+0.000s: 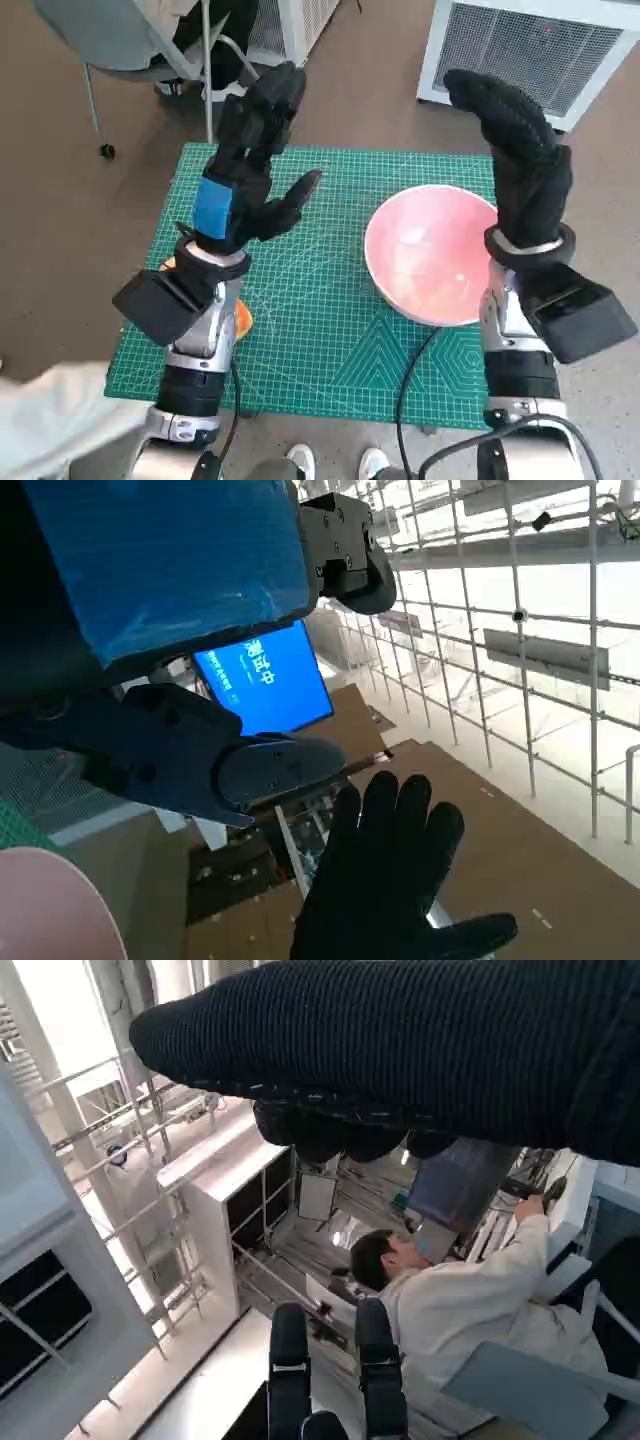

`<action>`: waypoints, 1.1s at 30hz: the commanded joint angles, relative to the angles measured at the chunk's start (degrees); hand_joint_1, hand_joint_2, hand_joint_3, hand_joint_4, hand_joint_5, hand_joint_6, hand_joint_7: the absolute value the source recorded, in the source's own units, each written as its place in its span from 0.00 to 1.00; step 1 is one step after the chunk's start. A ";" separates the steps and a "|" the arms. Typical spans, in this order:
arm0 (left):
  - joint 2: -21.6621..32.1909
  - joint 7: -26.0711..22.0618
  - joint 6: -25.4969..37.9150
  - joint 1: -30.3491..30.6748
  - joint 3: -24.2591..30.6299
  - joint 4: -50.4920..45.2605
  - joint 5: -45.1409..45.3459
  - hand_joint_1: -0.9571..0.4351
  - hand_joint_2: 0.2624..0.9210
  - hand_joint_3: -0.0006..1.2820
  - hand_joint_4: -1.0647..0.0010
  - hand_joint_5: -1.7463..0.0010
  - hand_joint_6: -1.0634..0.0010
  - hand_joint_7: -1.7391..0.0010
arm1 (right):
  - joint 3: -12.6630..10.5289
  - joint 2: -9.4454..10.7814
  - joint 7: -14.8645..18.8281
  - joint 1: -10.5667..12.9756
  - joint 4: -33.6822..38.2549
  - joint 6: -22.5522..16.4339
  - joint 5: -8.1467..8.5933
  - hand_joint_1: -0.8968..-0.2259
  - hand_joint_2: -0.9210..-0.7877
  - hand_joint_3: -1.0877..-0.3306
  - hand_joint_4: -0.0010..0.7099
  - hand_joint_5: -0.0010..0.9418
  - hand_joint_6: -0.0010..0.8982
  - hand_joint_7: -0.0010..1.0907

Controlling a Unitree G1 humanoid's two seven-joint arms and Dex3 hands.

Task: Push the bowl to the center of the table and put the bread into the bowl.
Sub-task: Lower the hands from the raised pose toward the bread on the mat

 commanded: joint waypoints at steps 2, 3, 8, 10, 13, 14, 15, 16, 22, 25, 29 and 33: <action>0.28 -0.35 -0.08 -0.69 0.36 -0.14 -0.60 0.44 1.00 0.35 0.80 0.98 1.00 0.61 | 0.10 0.49 0.02 0.85 0.66 -0.01 0.13 0.46 0.00 0.46 0.57 0.00 0.21 0.40; 0.33 -0.39 0.00 -0.66 0.40 -0.21 -0.67 0.44 1.00 0.35 0.80 0.98 1.00 0.61 | 0.09 0.49 0.00 0.84 0.75 -0.04 0.10 0.46 0.00 0.46 0.57 0.00 0.21 0.40; 0.54 -0.49 0.49 -0.50 0.56 -0.61 -0.90 0.43 1.00 0.35 0.80 0.98 1.00 0.61 | 0.11 0.64 -0.12 0.84 0.98 -0.19 -0.05 0.46 0.00 0.46 0.57 0.00 0.22 0.40; 0.61 -0.49 0.61 -0.42 0.62 -0.73 -0.91 0.43 1.00 0.35 0.80 0.98 1.00 0.61 | 0.16 0.80 -0.23 0.91 0.93 -0.24 -0.17 0.46 0.00 0.46 0.57 0.00 0.22 0.40; 0.71 -0.57 0.74 -0.31 0.71 -0.91 -1.03 0.43 1.00 0.35 0.80 0.98 1.00 0.61 | 0.19 0.98 -0.26 1.01 0.97 -0.37 -0.26 0.47 0.00 0.46 0.57 0.00 0.22 0.40; 0.72 -0.64 0.81 -0.32 0.74 -0.93 -1.13 0.43 1.00 0.35 0.80 0.98 1.00 0.61 | 0.17 1.00 -0.21 0.99 1.11 -0.39 -0.20 0.47 0.00 0.45 0.57 0.00 0.22 0.40; 0.74 -0.68 0.86 -0.30 0.76 -0.97 -1.21 0.43 1.00 0.35 0.80 0.98 1.00 0.61 | 0.15 1.02 -0.18 0.98 1.18 -0.40 -0.18 0.47 0.00 0.45 0.57 0.00 0.22 0.40; 0.75 -0.72 0.93 -0.30 0.79 -1.01 -1.30 0.43 1.00 0.35 0.80 0.98 1.00 0.61 | 0.10 1.02 -0.08 0.93 1.38 -0.42 -0.06 0.47 0.00 0.45 0.57 0.00 0.22 0.40; 0.78 -0.95 1.06 -0.11 0.93 -1.19 -1.43 0.43 1.00 0.35 0.80 0.98 1.00 0.61 | -0.28 0.63 0.49 1.41 1.95 -0.85 0.57 0.47 0.00 0.46 0.57 0.00 0.22 0.40; 0.76 -0.94 1.03 0.10 0.94 -1.34 -1.34 0.43 1.00 0.35 0.80 0.98 1.00 0.61 | -0.89 -0.15 1.14 2.06 2.77 -1.75 1.19 0.47 0.00 0.46 0.57 0.00 0.21 0.39; 0.79 -1.19 0.88 0.42 1.06 -1.41 -1.63 0.43 1.00 0.35 0.80 0.98 1.00 0.61 | -2.99 -2.40 2.97 2.76 6.07 -3.87 3.20 0.48 0.00 0.46 0.54 0.00 0.20 0.38; 0.86 -1.44 0.76 0.79 1.24 -1.44 -1.91 0.44 1.00 0.35 0.80 0.98 1.00 0.61 | -5.69 -4.95 3.30 3.27 10.54 -6.55 4.02 0.49 0.00 0.42 0.48 0.00 0.17 0.37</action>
